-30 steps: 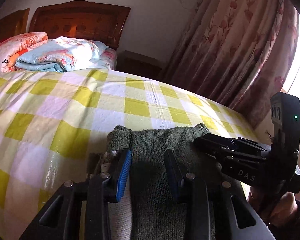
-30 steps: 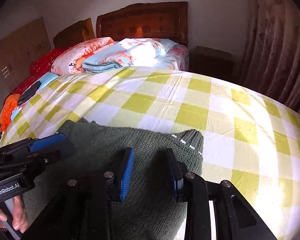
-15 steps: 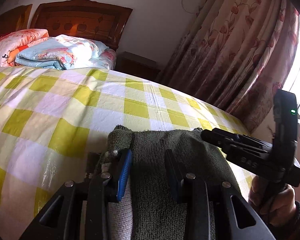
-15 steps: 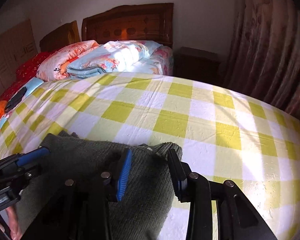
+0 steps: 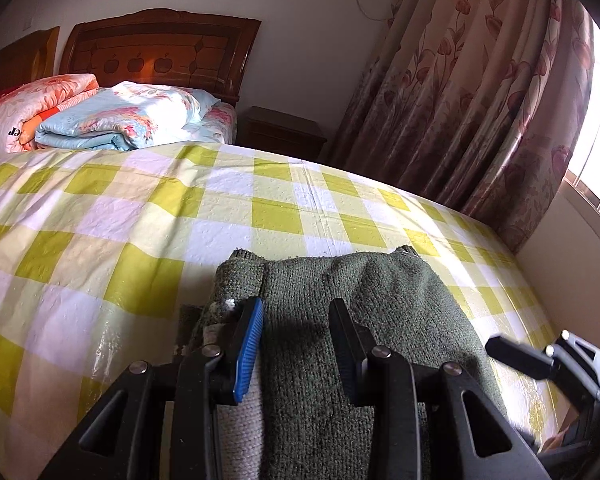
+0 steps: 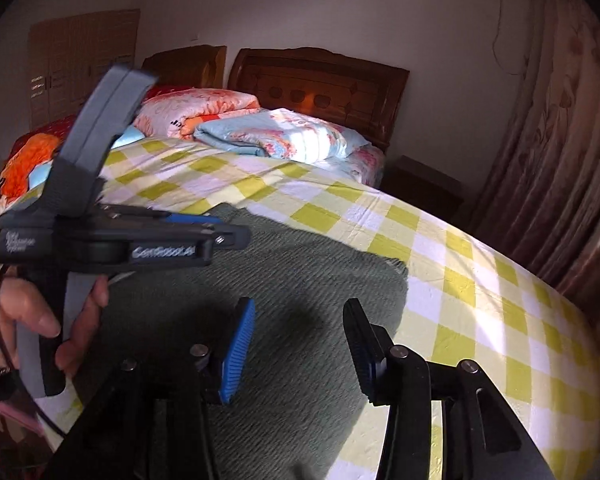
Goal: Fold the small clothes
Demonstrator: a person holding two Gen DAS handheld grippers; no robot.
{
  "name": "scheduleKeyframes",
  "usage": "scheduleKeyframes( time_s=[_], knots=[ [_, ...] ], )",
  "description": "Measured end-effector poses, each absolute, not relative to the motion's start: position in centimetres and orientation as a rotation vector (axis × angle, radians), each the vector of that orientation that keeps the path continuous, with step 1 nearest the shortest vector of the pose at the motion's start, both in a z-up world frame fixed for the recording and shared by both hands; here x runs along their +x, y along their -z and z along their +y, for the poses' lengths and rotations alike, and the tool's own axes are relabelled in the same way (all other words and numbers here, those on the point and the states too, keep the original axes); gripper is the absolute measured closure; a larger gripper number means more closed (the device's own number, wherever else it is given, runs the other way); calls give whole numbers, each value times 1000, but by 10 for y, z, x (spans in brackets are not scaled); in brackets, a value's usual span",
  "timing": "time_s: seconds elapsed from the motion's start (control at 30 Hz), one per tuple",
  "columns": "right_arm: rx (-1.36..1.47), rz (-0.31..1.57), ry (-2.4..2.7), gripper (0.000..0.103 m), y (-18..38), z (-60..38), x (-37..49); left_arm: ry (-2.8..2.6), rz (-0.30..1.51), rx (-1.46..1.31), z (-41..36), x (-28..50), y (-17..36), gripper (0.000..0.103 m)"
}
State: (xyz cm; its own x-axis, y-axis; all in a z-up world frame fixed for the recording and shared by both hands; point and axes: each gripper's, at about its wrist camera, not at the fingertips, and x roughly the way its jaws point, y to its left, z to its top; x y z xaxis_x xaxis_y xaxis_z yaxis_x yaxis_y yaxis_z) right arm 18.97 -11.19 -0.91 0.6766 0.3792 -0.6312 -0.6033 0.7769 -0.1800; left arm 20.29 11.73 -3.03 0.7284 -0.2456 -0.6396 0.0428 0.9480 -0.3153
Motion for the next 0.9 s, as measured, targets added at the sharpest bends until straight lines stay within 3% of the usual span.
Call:
scheduleKeyframes(
  time_s=[0.43, 0.67, 0.83, 0.87, 0.9],
  knots=[
    [-292, 612, -583, 0, 25, -143, 150, 132, 778, -254, 114, 195, 26, 68],
    [-233, 620, -598, 0, 28, -153, 151, 139, 788, -130, 87, 139, 17, 68],
    [-246, 618, -597, 0, 30, -156, 147, 157, 727, -195, 117, 103, 31, 68],
    [-233, 624, -596, 0, 31, -158, 148, 130, 725, -188, 121, 97, 31, 67],
    [-214, 632, -596, 0, 32, -160, 150, 68, 736, -182, 127, 91, 31, 61]
  ],
)
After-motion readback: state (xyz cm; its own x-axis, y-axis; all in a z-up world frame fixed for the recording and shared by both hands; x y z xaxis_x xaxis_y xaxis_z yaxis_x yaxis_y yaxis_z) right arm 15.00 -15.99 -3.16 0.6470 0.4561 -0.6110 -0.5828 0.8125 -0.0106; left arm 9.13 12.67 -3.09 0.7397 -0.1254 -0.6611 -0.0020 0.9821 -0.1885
